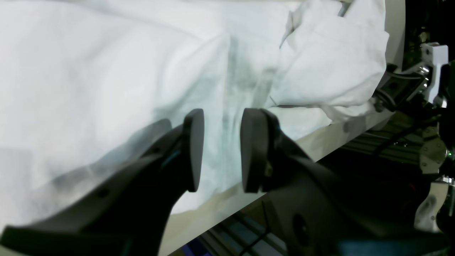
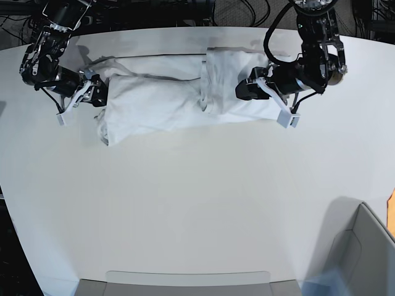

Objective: Fold the T-shirt properly
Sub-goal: 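Grasp the other strip end with the right gripper and fold it toward the left gripper, then lift the strip end with the right gripper and fold it over toward the left gripper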

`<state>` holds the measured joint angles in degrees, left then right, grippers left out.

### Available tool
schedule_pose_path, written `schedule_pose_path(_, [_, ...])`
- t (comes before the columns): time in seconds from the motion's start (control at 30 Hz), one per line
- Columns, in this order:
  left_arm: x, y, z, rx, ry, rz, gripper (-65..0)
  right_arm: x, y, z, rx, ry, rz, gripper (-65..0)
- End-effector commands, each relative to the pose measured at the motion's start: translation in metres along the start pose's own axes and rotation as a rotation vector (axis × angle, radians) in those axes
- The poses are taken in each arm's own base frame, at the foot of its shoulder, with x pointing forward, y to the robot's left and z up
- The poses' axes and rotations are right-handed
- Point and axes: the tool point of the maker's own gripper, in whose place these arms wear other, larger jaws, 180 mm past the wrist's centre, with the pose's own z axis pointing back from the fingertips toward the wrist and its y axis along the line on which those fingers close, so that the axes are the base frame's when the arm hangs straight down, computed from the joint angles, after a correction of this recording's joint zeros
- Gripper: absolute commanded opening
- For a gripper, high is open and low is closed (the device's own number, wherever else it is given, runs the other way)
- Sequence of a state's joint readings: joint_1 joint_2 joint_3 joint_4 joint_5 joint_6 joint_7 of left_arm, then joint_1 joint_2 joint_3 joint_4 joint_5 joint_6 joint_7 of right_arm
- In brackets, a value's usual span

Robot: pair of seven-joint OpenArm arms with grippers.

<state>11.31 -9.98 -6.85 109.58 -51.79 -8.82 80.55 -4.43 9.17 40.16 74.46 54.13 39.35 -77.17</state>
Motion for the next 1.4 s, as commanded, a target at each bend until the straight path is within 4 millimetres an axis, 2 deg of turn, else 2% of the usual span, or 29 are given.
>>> schedule_pose_path(0.0, [0.007, -0.006, 0.003, -0.019, -0.026, -0.011, -47.5, -0.015, -0.005, 0.003, -0.021, 0.083, 0.021, -35.1])
schedule_pose_path(0.1, [0.007, -0.006, 0.003, -0.019, -0.026, -0.011, -47.5, -0.010, 0.006, 0.000, 0.028, 0.058, 0.025, -35.2])
schedule_pose_path(0.27, [0.003, -0.005, 0.003, -0.018, -0.016, -0.005, -47.5, -0.006, 0.013, -0.005, 0.051, 0.052, 0.036, -35.2])
schedule_pose_path(0.53, [0.002, -0.005, 0.002, -0.019, -0.015, -0.003, -47.5, -0.031, 0.049, -0.039, 0.157, 0.205, 0.122, -35.2])
schedule_pose_path(0.67, [0.002, -0.004, 0.003, -0.016, -0.015, -0.004, -47.5, -0.038, 0.060, -0.047, 0.187, 0.221, 0.122, -35.3])
schedule_pose_path(0.73, [0.002, -0.004, 0.003, -0.016, -0.015, -0.004, -47.5, -0.036, 0.065, -0.049, 0.200, 0.202, 0.119, -38.9])
schedule_pose_path(0.8, [0.002, -0.004, 0.003, -0.016, -0.015, -0.004, -47.5, -0.032, 0.065, -0.050, 0.200, 0.193, 0.123, -47.9])
schedule_pose_path(0.9, [0.002, -0.004, 0.003, -0.016, -0.015, -0.004, -47.5, -0.025, 0.066, -0.050, 0.200, 0.184, 0.133, -65.0])
schedule_pose_path(1.17, [0.002, -0.004, 0.003, -0.015, -0.013, -0.004, -47.5, -0.021, 0.065, -0.050, 0.198, 0.177, 0.140, -65.0])
schedule_pose_path(1.27, [0.002, -0.004, 0.003, -0.015, -0.013, -0.004, -47.5, -0.009, 0.050, -0.038, 0.158, 0.115, 0.105, -65.0])
schedule_pose_path(1.37, [0.002, -0.004, 0.003, -0.015, -0.013, -0.004, -47.5, 0.014, 0.029, -0.019, 0.096, 0.022, 0.071, -65.0])
